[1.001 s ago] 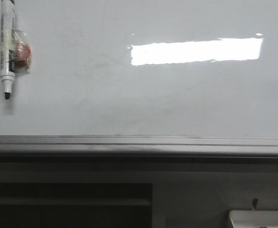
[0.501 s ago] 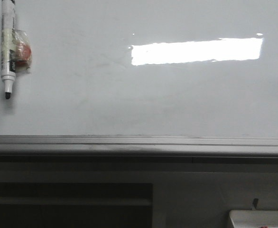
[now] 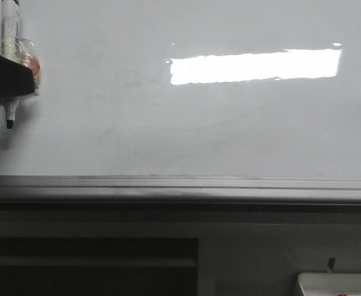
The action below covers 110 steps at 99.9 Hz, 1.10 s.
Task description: Write number 2 on whiteboard
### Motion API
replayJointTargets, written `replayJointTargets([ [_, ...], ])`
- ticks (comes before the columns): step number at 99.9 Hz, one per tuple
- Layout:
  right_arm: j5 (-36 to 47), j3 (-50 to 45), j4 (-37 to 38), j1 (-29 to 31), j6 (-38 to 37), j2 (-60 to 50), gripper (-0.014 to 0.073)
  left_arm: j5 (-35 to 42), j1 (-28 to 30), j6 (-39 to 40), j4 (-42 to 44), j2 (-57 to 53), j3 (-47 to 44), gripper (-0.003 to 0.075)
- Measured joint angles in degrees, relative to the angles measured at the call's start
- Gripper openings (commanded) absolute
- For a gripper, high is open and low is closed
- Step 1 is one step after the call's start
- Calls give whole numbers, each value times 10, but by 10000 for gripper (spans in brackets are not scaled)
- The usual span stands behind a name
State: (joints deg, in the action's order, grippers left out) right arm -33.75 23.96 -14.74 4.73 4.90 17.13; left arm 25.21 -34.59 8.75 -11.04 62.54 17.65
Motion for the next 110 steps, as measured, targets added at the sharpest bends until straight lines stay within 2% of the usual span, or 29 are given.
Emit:
replayJointTargets([
  [6, 0, 0, 0, -2, 0, 0, -60, 6, -2, 0, 0, 10, 4, 278],
  [11, 1, 0, -1, -3, 1, 0, -60, 10, -2, 0, -2, 15, 7, 202],
  [21, 0, 0, -4, -14, 1, 0, -60, 11, -2, 1, -10, 18, 8, -23],
  [34, -13, 0, -13, -43, 20, 0, -60, 9, -2, 1, 8, 17, 8, -20],
  [50, -9, 0, -82, -95, 106, 2, -60, -5, -2, 1, 49, -3, 8, -20],
  [66, 0, 0, -121, -149, 158, 20, -60, -11, -3, 1, 153, -48, 8, -20],
  [92, 31, 28, -125, -293, 256, 61, -46, -52, -35, 1, 280, -110, 8, -20],
  [110, 71, 52, -127, -376, 315, 124, -45, -81, -85, 1, 363, -119, 8, -20],
])
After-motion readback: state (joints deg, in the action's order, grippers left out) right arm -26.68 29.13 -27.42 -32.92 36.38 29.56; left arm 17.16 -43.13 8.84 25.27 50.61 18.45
